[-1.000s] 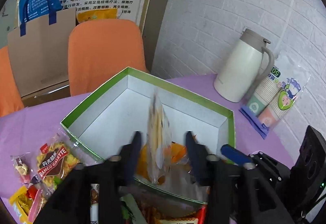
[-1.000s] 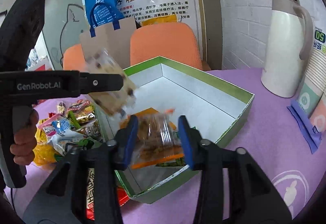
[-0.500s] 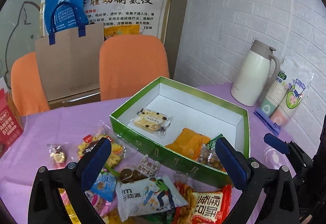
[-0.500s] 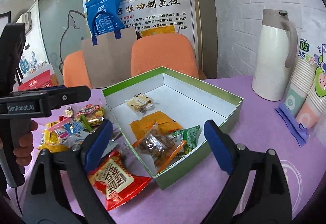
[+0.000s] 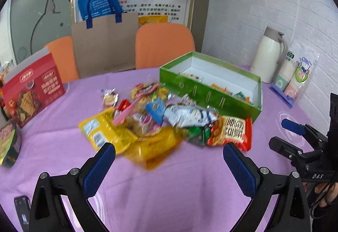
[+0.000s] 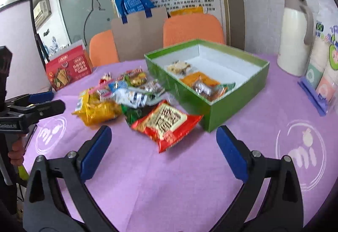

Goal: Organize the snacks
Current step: 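Move both tools back to the snack pile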

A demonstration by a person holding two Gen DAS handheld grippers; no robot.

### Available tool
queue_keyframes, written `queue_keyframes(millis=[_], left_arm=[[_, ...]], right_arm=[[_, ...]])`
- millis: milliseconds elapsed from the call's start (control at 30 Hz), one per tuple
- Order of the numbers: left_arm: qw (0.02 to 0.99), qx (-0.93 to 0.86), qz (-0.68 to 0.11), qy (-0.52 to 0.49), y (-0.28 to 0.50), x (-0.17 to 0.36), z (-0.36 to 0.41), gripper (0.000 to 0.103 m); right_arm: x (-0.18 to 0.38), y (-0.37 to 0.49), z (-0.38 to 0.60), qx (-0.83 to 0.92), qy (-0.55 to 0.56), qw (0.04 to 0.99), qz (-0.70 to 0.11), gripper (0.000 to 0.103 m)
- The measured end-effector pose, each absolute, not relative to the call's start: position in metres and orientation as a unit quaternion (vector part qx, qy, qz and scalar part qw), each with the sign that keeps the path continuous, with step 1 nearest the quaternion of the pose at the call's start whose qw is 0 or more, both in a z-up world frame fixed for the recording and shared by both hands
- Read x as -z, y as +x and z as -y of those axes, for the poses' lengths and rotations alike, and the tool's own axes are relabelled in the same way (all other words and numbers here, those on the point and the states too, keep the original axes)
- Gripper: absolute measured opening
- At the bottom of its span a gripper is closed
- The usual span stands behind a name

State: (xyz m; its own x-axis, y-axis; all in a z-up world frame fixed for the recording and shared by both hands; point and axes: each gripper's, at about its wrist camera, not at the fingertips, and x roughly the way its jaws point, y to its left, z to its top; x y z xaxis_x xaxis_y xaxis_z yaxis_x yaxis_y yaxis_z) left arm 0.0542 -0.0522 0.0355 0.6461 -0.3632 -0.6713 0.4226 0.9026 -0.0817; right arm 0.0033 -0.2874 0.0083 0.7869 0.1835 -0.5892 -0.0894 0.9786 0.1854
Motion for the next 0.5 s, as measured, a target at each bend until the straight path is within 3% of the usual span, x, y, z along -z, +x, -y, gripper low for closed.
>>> queue_keyframes(millis=[100,267,400,433,500], left_arm=[[0.899,0.209,-0.384,0.006,0.041,-0.011,0.028,0.103],[0.889,0.200,-0.409,-0.050,0.027,0.010,-0.005,0.103],[0.895,0.194,-0.399,-0.051,0.018,0.010,-0.016,0.103],[0.896,0.195,-0.396,-0.051,0.018,0.009,-0.018,0.103],[0.896,0.199,-0.392,-0.054,0.018,0.006,-0.018,0.103]], right_arm=[[0.011,0.014,0.287,-0.074,0.099,0.929,-0.350,0.099],[0.023,0.041,0.285,-0.058,0.124,0.922,-0.363,0.088],[0.037,0.059,0.290,-0.038,0.153,0.911,-0.382,0.064],[0.041,0.062,0.292,-0.034,0.157,0.906,-0.391,0.041],[0.043,0.059,0.293,-0.037,0.156,0.907,-0.389,0.040]])
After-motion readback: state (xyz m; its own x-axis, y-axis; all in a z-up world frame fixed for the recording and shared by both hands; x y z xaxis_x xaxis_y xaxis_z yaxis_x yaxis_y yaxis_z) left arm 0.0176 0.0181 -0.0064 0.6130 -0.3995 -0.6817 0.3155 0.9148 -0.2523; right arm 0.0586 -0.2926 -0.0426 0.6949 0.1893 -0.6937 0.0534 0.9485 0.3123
